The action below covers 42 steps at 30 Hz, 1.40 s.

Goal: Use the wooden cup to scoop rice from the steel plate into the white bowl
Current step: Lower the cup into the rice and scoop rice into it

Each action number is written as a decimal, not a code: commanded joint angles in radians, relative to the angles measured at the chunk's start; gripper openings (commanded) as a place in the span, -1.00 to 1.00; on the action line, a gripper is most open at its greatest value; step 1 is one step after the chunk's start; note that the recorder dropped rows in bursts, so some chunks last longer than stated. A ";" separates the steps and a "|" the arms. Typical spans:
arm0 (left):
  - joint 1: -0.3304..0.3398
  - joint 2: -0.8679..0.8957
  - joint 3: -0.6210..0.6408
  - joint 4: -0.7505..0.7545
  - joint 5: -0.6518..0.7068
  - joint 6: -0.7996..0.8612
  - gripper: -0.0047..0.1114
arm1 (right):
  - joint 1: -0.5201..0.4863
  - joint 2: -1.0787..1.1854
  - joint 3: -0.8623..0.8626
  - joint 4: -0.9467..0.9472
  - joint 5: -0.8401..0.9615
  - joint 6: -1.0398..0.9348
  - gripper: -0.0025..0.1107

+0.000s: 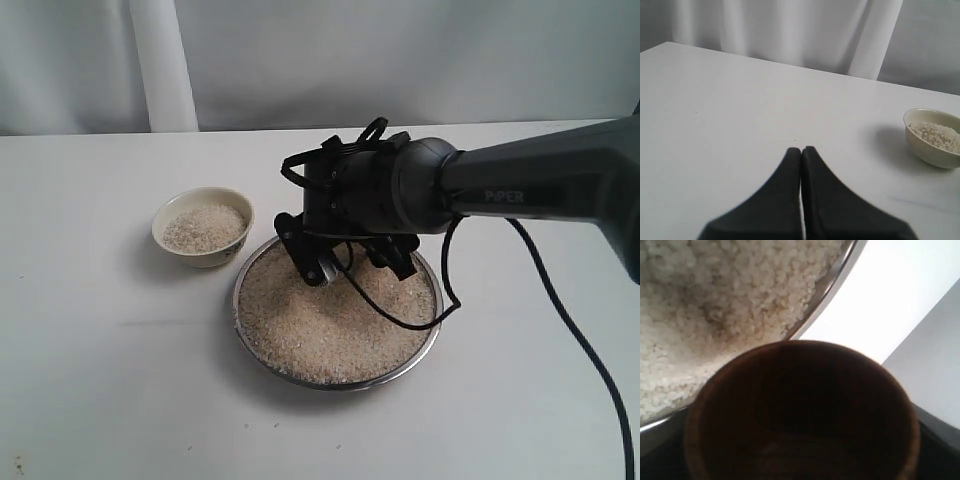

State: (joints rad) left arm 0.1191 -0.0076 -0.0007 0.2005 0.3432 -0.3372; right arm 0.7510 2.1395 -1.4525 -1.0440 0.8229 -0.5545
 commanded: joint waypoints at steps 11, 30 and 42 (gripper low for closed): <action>-0.001 0.008 0.001 -0.004 -0.006 -0.002 -0.92 | 0.051 0.081 -0.003 -0.018 -0.008 -0.093 -0.96; -0.001 0.008 0.001 -0.004 -0.006 -0.002 -0.92 | 0.098 0.069 -0.003 0.105 -0.029 -0.130 -0.96; -0.001 0.008 0.001 -0.004 -0.006 -0.002 -0.92 | 0.108 0.051 -0.003 0.207 -0.052 -0.177 -0.96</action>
State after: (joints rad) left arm 0.1191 -0.0076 -0.0007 0.2005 0.3432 -0.3372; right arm 0.8476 2.2048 -1.4525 -0.8716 0.7922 -0.7218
